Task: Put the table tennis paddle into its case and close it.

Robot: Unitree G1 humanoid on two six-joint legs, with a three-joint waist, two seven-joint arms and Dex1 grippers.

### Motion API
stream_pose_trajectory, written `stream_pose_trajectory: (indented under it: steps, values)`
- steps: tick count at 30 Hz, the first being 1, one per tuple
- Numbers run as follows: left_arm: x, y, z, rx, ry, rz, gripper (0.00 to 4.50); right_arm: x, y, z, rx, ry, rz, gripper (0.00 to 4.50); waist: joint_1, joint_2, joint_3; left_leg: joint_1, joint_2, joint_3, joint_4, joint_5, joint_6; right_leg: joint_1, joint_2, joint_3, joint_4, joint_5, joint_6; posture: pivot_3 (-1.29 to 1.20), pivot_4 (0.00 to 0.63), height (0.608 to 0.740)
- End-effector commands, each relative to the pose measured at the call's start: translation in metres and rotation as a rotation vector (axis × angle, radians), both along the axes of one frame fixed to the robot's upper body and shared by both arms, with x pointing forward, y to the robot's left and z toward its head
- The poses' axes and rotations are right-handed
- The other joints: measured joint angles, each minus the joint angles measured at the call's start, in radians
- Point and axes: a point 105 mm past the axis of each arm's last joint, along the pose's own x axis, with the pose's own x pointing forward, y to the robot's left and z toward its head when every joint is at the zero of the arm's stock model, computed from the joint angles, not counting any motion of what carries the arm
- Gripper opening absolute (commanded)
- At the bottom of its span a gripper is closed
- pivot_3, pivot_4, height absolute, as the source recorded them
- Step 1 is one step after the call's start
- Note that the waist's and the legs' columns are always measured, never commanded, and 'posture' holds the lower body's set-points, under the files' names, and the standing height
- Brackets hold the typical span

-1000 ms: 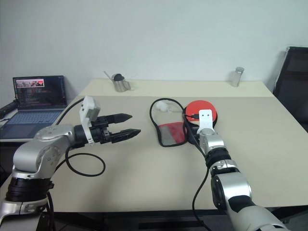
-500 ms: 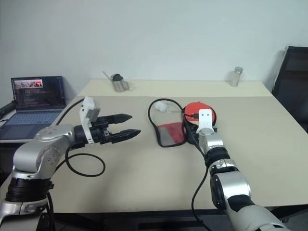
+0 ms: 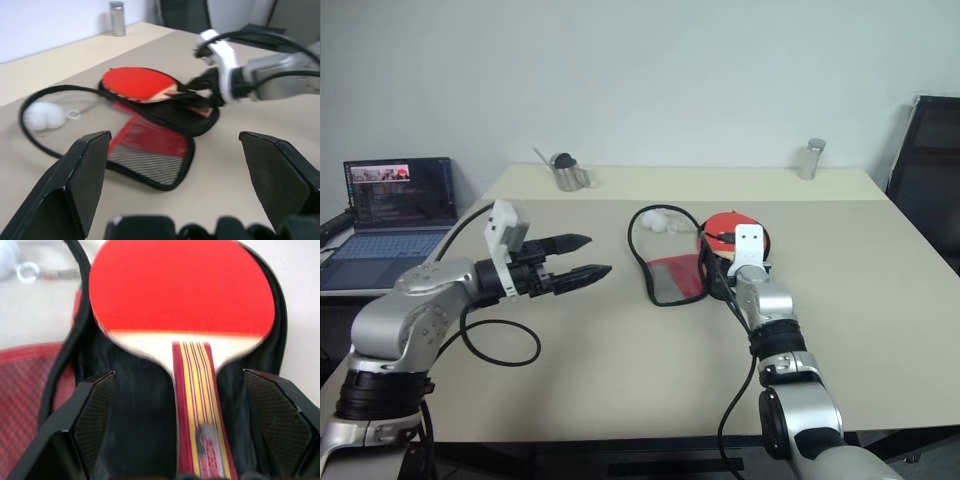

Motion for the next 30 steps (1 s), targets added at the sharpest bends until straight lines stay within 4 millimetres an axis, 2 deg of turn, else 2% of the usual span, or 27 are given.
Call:
stream_pose_trajectory:
  steps: [1,4,9,11,16,20,24,26,30]
  values:
    - [0.018,0.031,0.002,-0.028,-0.040,0.178,4.50,-0.011,0.003,0.055,0.045,-0.175,0.136,4.47,-0.001,0.000,0.000,0.000,0.000,0.000,0.000,0.000,0.000,-0.001,0.000,0.000,0.001,0.000,0.000,0.00,0.150,0.740]
    - [0.022,0.034,-0.008,-0.051,-0.011,0.181,4.50,-0.028,-0.002,0.070,-0.011,-0.227,0.263,4.47,0.003,0.000,0.000,0.000,0.000,0.000,0.000,0.000,0.000,-0.001,0.000,0.000,0.001,0.000,0.000,0.00,0.150,0.740]
    - [0.035,0.037,-0.028,-0.053,0.037,0.189,4.50,-0.074,0.005,0.094,-0.082,-0.321,0.580,4.47,0.009,0.000,0.000,-0.001,0.000,0.000,0.000,0.000,0.000,-0.001,0.000,0.000,-0.001,0.000,0.000,0.00,0.150,0.740]
    - [0.040,0.034,-0.033,-0.041,0.043,0.175,4.50,-0.085,0.006,0.104,-0.102,-0.394,0.643,4.47,0.009,0.000,0.000,-0.002,0.000,0.000,0.001,0.000,0.000,-0.001,0.000,-0.001,-0.001,0.000,0.000,0.00,0.150,0.740]
    - [0.057,0.013,-0.045,-0.008,0.069,0.116,4.50,-0.116,-0.001,0.121,-0.033,-0.382,0.837,4.47,0.012,-0.001,0.000,-0.002,-0.001,-0.001,0.002,0.000,0.001,0.000,0.000,-0.002,0.000,0.000,0.000,0.00,0.150,0.740]
    - [0.070,0.004,-0.050,0.021,0.067,0.125,4.50,-0.129,-0.003,0.130,-0.038,-0.378,0.894,4.47,0.012,-0.001,0.000,-0.002,-0.001,-0.002,0.002,0.000,0.001,0.001,0.000,-0.002,-0.001,0.000,0.000,0.00,0.150,0.740]
    - [0.086,-0.003,-0.062,0.073,0.069,0.178,4.50,-0.139,-0.006,0.129,-0.054,-0.356,0.923,4.47,0.011,-0.001,0.000,-0.002,0.000,-0.002,0.002,0.000,0.001,0.000,0.000,-0.002,-0.001,0.000,0.000,0.00,0.150,0.740]
    - [0.094,0.000,-0.067,0.120,0.057,0.247,4.50,-0.145,-0.006,0.127,-0.050,-0.341,0.944,4.47,0.011,-0.002,0.000,-0.002,-0.001,-0.002,0.002,0.000,0.001,0.000,0.000,-0.002,-0.001,0.000,0.000,0.00,0.150,0.740]
    - [0.107,0.007,-0.064,0.131,0.024,0.362,4.50,-0.148,-0.007,0.126,-0.052,-0.337,0.933,4.47,0.010,-0.002,0.000,-0.003,-0.001,-0.002,0.002,0.000,0.001,0.000,0.000,-0.002,-0.002,0.000,0.000,0.00,0.150,0.740]
